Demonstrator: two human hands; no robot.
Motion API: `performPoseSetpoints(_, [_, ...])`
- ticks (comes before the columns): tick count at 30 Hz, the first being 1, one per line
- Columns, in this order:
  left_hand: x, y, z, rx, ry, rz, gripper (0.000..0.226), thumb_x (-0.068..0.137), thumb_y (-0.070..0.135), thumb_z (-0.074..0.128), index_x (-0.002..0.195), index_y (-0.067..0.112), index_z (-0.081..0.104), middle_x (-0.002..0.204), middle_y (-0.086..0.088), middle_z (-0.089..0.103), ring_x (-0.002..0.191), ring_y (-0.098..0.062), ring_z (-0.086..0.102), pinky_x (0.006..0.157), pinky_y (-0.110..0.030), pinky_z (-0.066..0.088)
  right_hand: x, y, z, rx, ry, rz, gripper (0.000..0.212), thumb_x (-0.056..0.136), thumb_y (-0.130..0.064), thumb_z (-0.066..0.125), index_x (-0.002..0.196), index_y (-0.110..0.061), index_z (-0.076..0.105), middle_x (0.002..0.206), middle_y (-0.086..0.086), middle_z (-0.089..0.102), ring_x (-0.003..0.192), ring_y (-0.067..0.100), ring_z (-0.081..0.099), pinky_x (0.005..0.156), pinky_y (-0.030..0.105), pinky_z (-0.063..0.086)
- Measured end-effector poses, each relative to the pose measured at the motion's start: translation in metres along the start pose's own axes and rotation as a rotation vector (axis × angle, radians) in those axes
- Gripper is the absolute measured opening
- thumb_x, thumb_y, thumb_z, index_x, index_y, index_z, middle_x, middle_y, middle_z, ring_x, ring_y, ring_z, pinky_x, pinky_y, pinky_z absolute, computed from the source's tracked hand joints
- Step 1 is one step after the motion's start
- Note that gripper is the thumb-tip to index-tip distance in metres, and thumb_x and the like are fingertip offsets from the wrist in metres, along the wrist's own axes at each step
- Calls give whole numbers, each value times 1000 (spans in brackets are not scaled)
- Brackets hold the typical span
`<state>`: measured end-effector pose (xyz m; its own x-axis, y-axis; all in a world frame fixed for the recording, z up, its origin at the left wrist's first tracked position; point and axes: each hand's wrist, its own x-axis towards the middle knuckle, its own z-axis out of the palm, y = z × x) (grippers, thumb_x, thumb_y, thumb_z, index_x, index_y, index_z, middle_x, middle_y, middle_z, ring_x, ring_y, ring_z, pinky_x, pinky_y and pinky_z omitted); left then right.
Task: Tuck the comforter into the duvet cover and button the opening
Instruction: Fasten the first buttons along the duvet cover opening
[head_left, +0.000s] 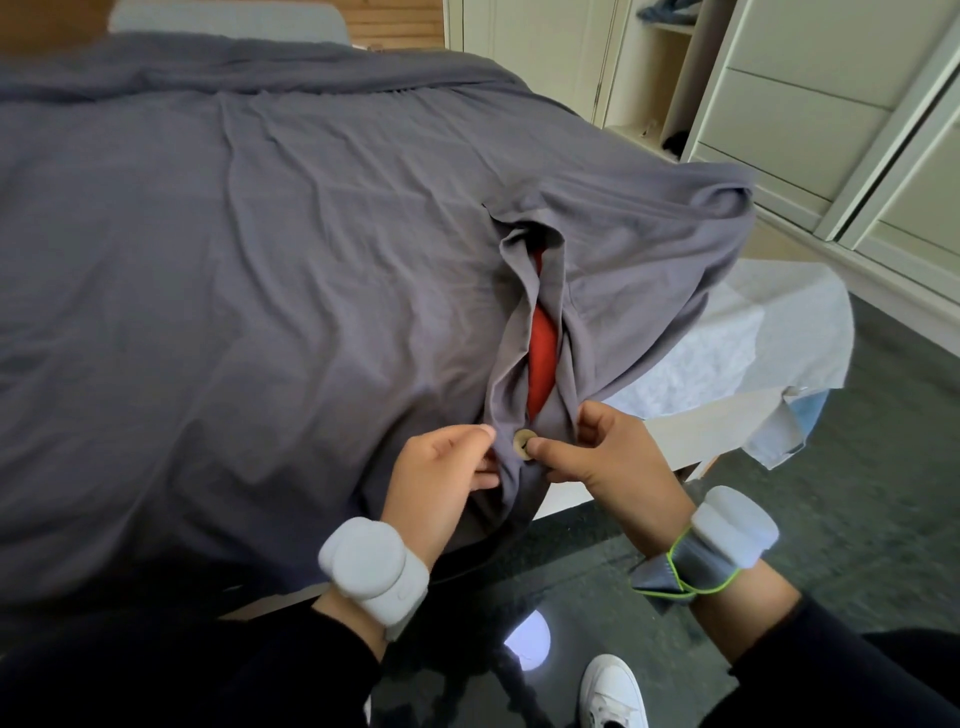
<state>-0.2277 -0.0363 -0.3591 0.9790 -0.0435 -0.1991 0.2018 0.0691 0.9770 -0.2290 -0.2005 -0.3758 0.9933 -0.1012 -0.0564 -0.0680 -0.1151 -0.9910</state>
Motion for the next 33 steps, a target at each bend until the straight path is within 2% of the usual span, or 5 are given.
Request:
performPoseSetpoints(3, [1, 0, -1, -76, -36, -35, 45, 91, -1, 45, 60, 18, 72, 58, 2, 71, 64, -14, 66, 59, -21, 57, 1, 1, 0, 25, -9, 25, 56, 68, -15, 82, 96, 22, 50, 98, 44, 55, 73, 21, 57, 56, 23, 55])
performPoseSetpoints(13, [5, -7, 3, -13, -76, -14, 21, 81, -3, 64, 79, 16, 74, 69, -1, 74, 73, -14, 69, 71, -24, 59, 1, 0, -3, 105, -69, 88, 41, 69, -13, 81, 95, 11, 61, 96, 31, 67, 77, 17, 65, 58, 21, 53])
performPoseSetpoints(17, [6, -8, 3, 15, -114, -13, 22, 79, 0, 66, 76, 20, 75, 66, 1, 75, 69, -8, 69, 67, -21, 58, 1, 0, -6, 180, -145, 159, 23, 71, -9, 79, 91, -6, 70, 83, 4, 74, 74, 13, 67, 57, 19, 53])
performPoseSetpoints(29, [4, -7, 2, 240, -106, 83, 14, 76, 6, 69, 77, 18, 75, 69, -10, 72, 59, -6, 64, 57, -16, 52, 3, 2, -4, 179, -128, 244, 47, 71, -5, 78, 104, 18, 54, 87, 18, 62, 76, 22, 62, 53, 18, 54])
performPoseSetpoints(33, [3, -8, 4, 523, 22, 263, 7, 73, 16, 69, 75, 19, 75, 66, -2, 73, 59, -7, 64, 62, -21, 52, 4, -2, 2, 75, -66, 180, 48, 79, -23, 74, 91, 18, 53, 80, 15, 56, 73, 19, 61, 60, 24, 57])
